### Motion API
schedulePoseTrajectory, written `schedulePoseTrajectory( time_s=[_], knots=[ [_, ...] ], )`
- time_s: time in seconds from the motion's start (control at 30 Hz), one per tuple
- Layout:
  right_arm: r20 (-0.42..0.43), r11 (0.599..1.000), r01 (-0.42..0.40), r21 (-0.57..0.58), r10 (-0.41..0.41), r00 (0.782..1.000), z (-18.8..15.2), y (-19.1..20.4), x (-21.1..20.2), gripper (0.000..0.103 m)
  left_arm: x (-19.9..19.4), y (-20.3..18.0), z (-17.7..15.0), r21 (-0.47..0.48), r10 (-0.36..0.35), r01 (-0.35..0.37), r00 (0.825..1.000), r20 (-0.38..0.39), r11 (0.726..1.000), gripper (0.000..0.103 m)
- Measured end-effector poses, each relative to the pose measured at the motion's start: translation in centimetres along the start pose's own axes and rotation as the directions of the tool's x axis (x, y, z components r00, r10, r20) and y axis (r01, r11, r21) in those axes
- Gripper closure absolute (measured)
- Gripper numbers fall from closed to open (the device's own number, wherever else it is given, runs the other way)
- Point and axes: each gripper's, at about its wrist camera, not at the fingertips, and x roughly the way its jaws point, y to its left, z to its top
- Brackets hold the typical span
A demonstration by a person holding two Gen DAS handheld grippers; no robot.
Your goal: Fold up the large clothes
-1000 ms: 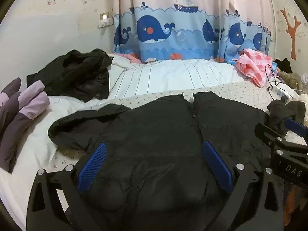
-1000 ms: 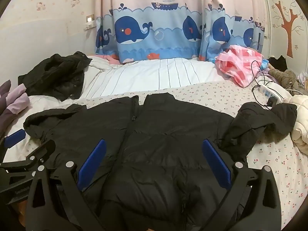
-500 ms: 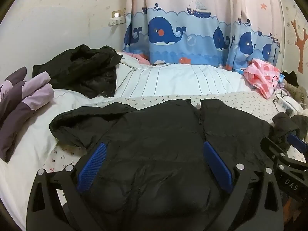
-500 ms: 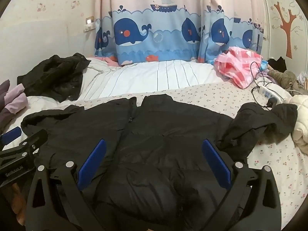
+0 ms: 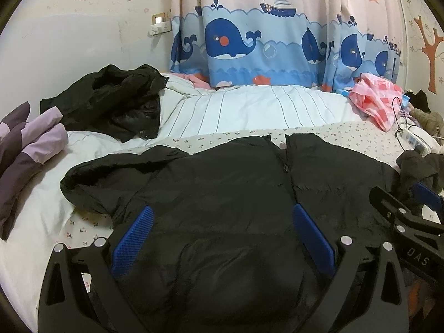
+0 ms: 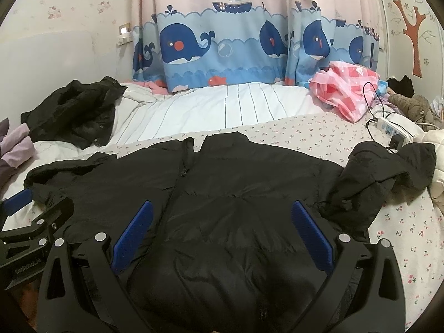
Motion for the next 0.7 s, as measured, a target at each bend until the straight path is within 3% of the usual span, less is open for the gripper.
schedulePoseTrajectory(
  time_s=[0.7],
  knots=[
    [-0.005,1.0,-0.006,-0.005,0.006,1.0,-0.24,0.34,0.29,0.007,-0.07,0.17,-0.02,-0.009,-0.008,0.008,1.0,-0.003,1.0,0.007]
  ],
)
